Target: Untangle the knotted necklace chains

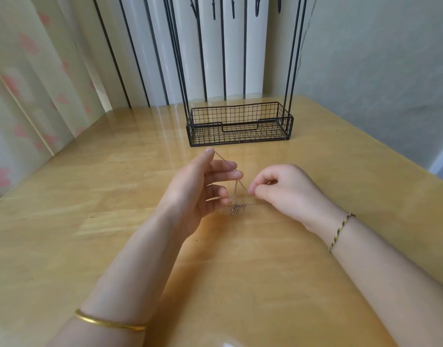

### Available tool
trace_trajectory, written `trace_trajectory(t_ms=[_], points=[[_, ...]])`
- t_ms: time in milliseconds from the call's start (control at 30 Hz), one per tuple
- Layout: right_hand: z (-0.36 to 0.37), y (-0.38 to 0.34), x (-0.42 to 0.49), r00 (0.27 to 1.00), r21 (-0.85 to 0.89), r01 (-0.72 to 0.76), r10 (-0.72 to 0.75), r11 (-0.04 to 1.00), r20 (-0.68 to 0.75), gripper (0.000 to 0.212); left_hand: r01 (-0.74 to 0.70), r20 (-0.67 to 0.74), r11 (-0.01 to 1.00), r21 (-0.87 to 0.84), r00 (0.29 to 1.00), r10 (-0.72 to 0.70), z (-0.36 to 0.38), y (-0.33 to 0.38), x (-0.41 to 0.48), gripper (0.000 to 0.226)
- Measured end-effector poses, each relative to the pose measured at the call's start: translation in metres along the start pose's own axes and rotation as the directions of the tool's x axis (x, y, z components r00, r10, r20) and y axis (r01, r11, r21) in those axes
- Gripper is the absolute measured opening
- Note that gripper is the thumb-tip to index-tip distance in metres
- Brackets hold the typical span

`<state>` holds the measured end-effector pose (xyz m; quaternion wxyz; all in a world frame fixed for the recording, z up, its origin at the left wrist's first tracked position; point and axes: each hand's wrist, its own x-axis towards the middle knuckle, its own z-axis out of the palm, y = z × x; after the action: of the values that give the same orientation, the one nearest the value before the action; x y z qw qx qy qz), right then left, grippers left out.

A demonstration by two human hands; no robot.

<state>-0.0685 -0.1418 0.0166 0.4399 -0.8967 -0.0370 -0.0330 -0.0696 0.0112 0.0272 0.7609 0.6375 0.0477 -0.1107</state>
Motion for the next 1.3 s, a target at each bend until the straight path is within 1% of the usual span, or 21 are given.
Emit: trace_trajectory(t_ms=[67, 167, 200, 267, 433, 467, 533, 600, 667, 700, 733, 767, 833, 900, 933, 967, 1000, 1033, 1133, 1200, 1300], points=[[0.002, 0.001, 0.001, 1.0, -0.007, -0.019, 0.019, 1.0, 0.009, 0.014, -0.009, 0.019, 1.0, 0.009, 1.0, 0.009, 0.001, 0.0, 0.0, 0.046], [0.005, 0.003, 0.002, 0.998, -0.024, -0.025, 0.026, 0.999, 0.052, 0.039, -0.028, 0.042, 0.999, 0.024, 0.999, 0.027, 0.001, 0.0, -0.002, 0.049], [0.006, 0.004, 0.002, 0.998, -0.024, -0.027, 0.029, 0.999, 0.061, 0.043, -0.035, 0.048, 0.999, 0.024, 0.998, 0.034, 0.002, 0.0, -0.002, 0.049], [0.008, 0.004, 0.001, 0.999, -0.01, -0.015, 0.016, 1.0, 0.049, 0.039, -0.045, 0.06, 0.999, 0.018, 0.997, 0.044, 0.002, 0.001, -0.002, 0.05], [0.013, 0.002, -0.001, 0.994, -0.035, 0.062, -0.065, 0.997, -0.091, 0.019, -0.056, 0.07, 0.998, 0.016, 0.996, 0.055, 0.004, 0.001, -0.004, 0.05], [0.013, 0.0, -0.001, 0.992, -0.001, 0.065, -0.064, 0.998, -0.111, 0.016, -0.057, 0.061, 0.998, 0.012, 0.997, 0.056, 0.004, 0.001, -0.004, 0.049], [0.009, -0.003, -0.002, 0.992, 0.186, 0.05, -0.027, 0.981, -0.127, 0.012, -0.054, 0.035, 0.999, -0.006, 0.998, 0.054, 0.002, 0.001, -0.003, 0.05], [0.005, -0.005, -0.003, 0.989, 0.378, 0.039, 0.018, 0.925, -0.147, 0.012, -0.044, 0.004, 0.999, -0.027, 0.999, 0.044, 0.0, 0.001, -0.002, 0.052], [0.002, -0.006, -0.001, 0.985, 0.497, 0.009, 0.078, 0.867, -0.155, 0.014, -0.031, -0.022, 0.998, -0.053, 0.999, 0.03, -0.002, 0.0, -0.001, 0.052], [0.001, -0.006, 0.0, 0.983, 0.562, -0.025, 0.123, 0.827, -0.137, 0.014, -0.029, -0.034, 0.997, -0.071, 0.999, 0.026, -0.002, 0.0, 0.0, 0.051], [0.0, -0.005, 0.002, 0.979, 0.642, -0.073, 0.177, 0.763, -0.1, 0.015, -0.03, -0.048, 0.995, -0.093, 0.999, 0.025, -0.002, -0.001, 0.001, 0.05], [-0.001, -0.004, 0.004, 0.972, 0.733, -0.129, 0.231, 0.667, -0.04, 0.016, -0.035, -0.065, 0.993, -0.116, 0.997, 0.027, -0.002, -0.001, 0.001, 0.049], [-0.005, -0.003, 0.005, 0.951, 0.876, -0.236, 0.283, 0.42, 0.121, 0.018, -0.053, -0.109, 0.986, -0.158, 0.993, 0.036, -0.003, -0.002, 0.002, 0.047], [-0.009, -0.003, 0.005, 0.932, 0.934, -0.292, 0.281, 0.206, 0.229, 0.02, -0.076, -0.153, 0.98, -0.186, 0.987, 0.047, -0.003, -0.002, 0.002, 0.046], [-0.01, -0.004, 0.005, 0.929, 0.948, -0.296, 0.268, 0.121, 0.256, 0.02, -0.088, -0.168, 0.976, -0.198, 0.984, 0.054, -0.003, -0.002, 0.002, 0.046], [-0.011, -0.004, 0.004, 0.931, 0.954, -0.292, 0.248, 0.064, 0.268, 0.019, -0.098, -0.183, 0.973, -0.209, 0.981, 0.06, -0.002, -0.001, 0.002, 0.046], [-0.011, -0.005, 0.004, 0.935, 0.957, -0.289, 0.226, 0.038, 0.274, 0.018, -0.107, -0.203, 0.97, -0.216, 0.977, 0.063, -0.002, -0.001, 0.003, 0.046], [-0.012, -0.006, 0.003, 0.94, 0.957, -0.288, 0.202, 0.033, 0.276, 0.017, -0.114, -0.23, 0.969, -0.22, 0.971, 0.062, -0.003, -0.001, 0.003, 0.046], [-0.014, -0.006, 0.004, 0.948, 0.96, -0.277, 0.176, 0.039, 0.267, 0.027, -0.126, -0.302, 0.956, -0.264, 0.952, 0.042, -0.008, 0.0, 0.006, 0.039], [-0.016, -0.004, 0.005, 0.951, 0.965, -0.259, 0.186, 0.037, 0.248, 0.03, -0.135, -0.294, 0.933, -0.333, 0.955, 0.033, -0.011, 0.001, 0.007, 0.036], [-0.016, -0.002, 0.006, 0.955, 0.974, -0.224, 0.205, 0.02, 0.216, 0.029, -0.168, -0.284, 0.901, -0.401, 0.957, 0.052, -0.012, 0.002, 0.007, 0.031]])
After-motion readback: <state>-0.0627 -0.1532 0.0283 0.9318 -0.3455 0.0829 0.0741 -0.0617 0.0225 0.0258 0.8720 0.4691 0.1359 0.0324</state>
